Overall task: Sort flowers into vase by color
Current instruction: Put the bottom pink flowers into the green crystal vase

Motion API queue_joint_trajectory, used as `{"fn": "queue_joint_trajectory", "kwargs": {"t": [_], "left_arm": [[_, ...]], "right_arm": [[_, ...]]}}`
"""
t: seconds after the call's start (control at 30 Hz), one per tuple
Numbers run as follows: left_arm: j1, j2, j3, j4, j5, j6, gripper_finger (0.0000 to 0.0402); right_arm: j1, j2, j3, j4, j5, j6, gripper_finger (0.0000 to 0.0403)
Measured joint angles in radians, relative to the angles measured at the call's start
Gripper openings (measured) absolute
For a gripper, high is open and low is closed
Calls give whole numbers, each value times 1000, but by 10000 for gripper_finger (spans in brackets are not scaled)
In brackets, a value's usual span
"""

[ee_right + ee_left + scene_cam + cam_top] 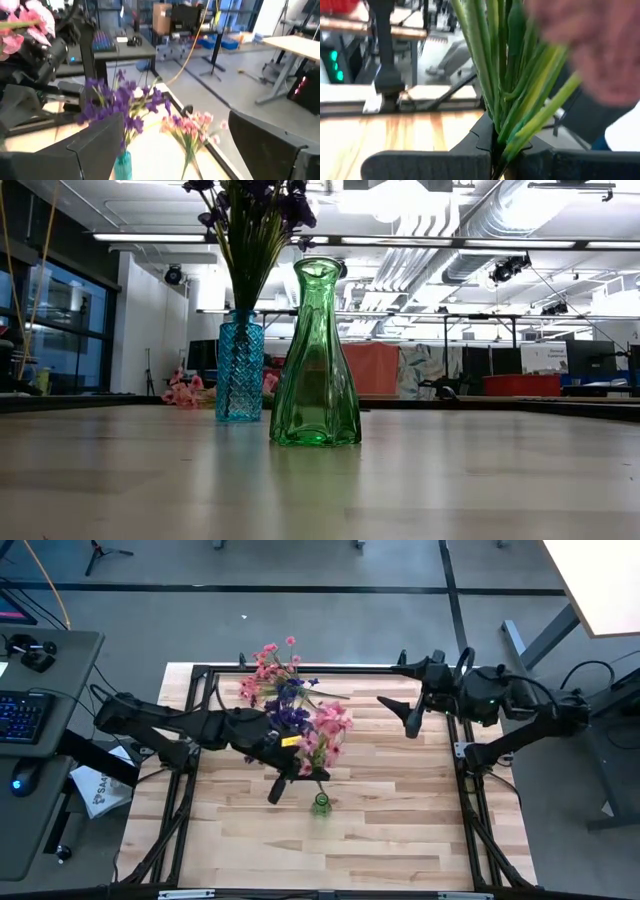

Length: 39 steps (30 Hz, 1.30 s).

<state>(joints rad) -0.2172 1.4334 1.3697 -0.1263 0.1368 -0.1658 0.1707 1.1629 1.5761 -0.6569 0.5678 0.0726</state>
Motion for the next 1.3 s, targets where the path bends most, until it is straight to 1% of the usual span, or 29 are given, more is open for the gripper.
{"fn": "queue_joint_trajectory", "kwargs": {"t": [0.13, 0.23, 0.43, 0.5, 0.6, 0.67, 0.9, 1.03, 1.23, 1.3], "left_arm": [[5, 5, 0, -75, -15, -27, 0], [-3, 36, 2, -83, -16, -35, 0], [-7, 107, 1, -48, -17, -31, 0], [-7, 123, 1, -61, -39, -16, 0], [-12, 124, 0, -60, -103, 6, 0], [-12, 118, 1, -52, -125, 16, 0], [-24, 130, -4, -68, -123, 9, 0], [-32, 125, -55, -39, -132, -36, 0], [-48, 124, -158, 127, -162, -95, 0], [-48, 124, -171, 134, -166, -95, 0]], "right_arm": [[0, 0, 0, -82, -20, 37, 355], [0, 0, 0, -120, -25, 43, 355], [0, 0, 0, -129, -25, 42, 355], [0, 0, 0, -135, -25, 43, 355], [0, 0, 0, -154, -25, 51, 355], [0, 0, 0, -169, -25, 57, 355], [0, 0, 0, -177, -25, 59, 355], [0, 0, 0, -177, -25, 59, 355], [0, 0, 0, -178, -21, 58, 355], [0, 0, 0, -178, -21, 58, 355]]}}
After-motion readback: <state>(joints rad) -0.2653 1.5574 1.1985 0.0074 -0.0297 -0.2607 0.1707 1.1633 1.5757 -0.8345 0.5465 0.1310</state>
